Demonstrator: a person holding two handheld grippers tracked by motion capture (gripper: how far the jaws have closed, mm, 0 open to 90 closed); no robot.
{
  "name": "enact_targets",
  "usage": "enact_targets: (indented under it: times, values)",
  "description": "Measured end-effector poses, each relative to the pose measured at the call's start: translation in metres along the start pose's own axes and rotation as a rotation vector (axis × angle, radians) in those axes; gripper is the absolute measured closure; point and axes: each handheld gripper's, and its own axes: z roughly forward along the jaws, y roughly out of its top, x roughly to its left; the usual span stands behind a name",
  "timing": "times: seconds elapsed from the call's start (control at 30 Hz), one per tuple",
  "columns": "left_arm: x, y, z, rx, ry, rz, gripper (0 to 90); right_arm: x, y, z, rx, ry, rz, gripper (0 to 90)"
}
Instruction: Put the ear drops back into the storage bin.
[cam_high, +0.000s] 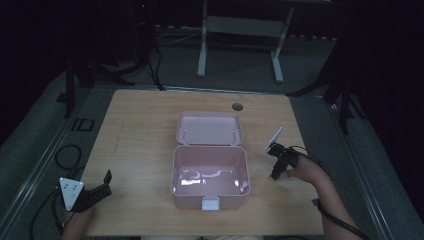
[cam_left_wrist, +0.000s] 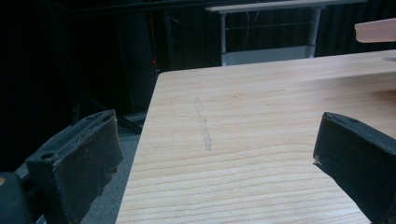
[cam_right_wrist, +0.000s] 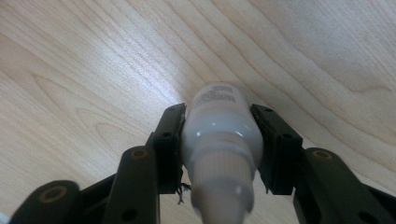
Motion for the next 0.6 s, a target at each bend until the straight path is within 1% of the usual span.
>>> enact_targets:
  times: [0.1,0.2,0.27,0.33,0.4,0.43,0.47,0.5,0.53,0.57,0.6]
  values:
    - [0.0,0.0,0.0,0.001,-0.003,0.001,1.0,0.001,0.002,0.001,0.011,-0.006,-0.002,57.5]
    - [0.0,0.0,0.0,0.002,-0.002,0.003,1.0,0.001,0.004,0.001,0.01,-0.011,-0.006,58.4]
    - [0.0,0.0,0.0,0.004,-0.002,0.004,1.0,0.002,0.004,0.0,0.006,-0.03,-0.017,59.7]
    - [-0.001,0.0,0.0,0.004,-0.002,0.006,1.0,0.004,0.004,-0.001,0.005,-0.044,-0.039,59.7]
    - [-0.001,0.0,0.0,0.005,-0.001,0.007,1.0,0.005,0.003,-0.003,0.001,-0.045,-0.063,59.7]
    - [-0.001,0.0,0.0,0.005,-0.002,0.007,1.0,0.005,0.003,-0.003,0.001,-0.045,-0.063,59.7]
    - [-0.001,0.0,0.001,0.006,-0.001,0.008,1.0,0.008,0.001,-0.005,0.001,-0.039,-0.104,59.8]
    - [-0.001,0.0,0.001,0.006,-0.001,0.008,1.0,0.008,0.001,-0.005,0.001,-0.039,-0.104,59.8]
    - [-0.001,0.0,0.001,0.007,-0.001,0.007,1.0,0.009,0.0,-0.005,0.002,-0.04,-0.135,59.8]
    - [-0.001,0.0,0.001,0.007,0.0,0.008,1.0,0.014,-0.004,-0.007,-0.002,-0.067,-0.222,59.8]
    - [-0.001,0.0,0.001,0.007,0.0,0.008,1.0,0.016,-0.005,-0.007,0.0,-0.059,-0.264,59.8]
